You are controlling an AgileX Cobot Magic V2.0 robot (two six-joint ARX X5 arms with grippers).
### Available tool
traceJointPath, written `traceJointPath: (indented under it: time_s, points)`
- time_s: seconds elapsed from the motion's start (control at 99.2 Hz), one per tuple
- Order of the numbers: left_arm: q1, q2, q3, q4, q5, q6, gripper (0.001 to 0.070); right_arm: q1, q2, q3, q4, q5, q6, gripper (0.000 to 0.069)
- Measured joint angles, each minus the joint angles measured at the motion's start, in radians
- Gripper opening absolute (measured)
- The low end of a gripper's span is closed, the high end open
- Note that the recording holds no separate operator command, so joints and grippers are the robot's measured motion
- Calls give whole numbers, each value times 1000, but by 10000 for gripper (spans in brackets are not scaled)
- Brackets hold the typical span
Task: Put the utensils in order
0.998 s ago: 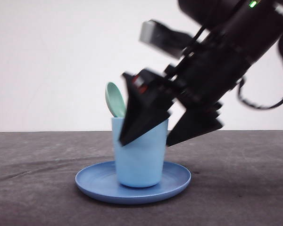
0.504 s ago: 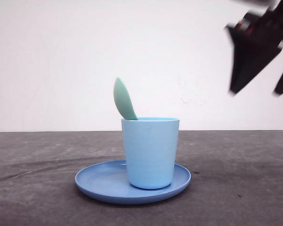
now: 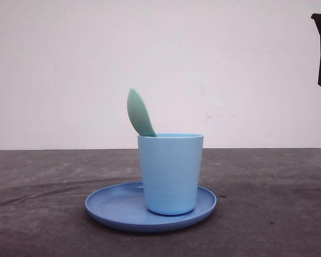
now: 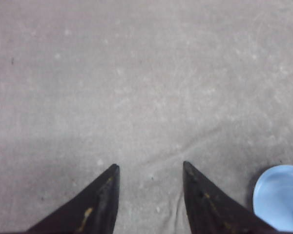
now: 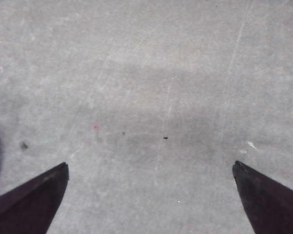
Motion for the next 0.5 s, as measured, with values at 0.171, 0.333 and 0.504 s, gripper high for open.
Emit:
traceJointPath:
  time_s: [0.171,0.333,0.504]
  points:
    - [0,0,0,0,0,0,236,0,0,0,0,0,5,677]
    - [0,0,0,-15,0,0,69,0,0,0,-5,0,28,283]
    - [0,0,0,-18,0,0,19,0,0,0,-6,3,34,33]
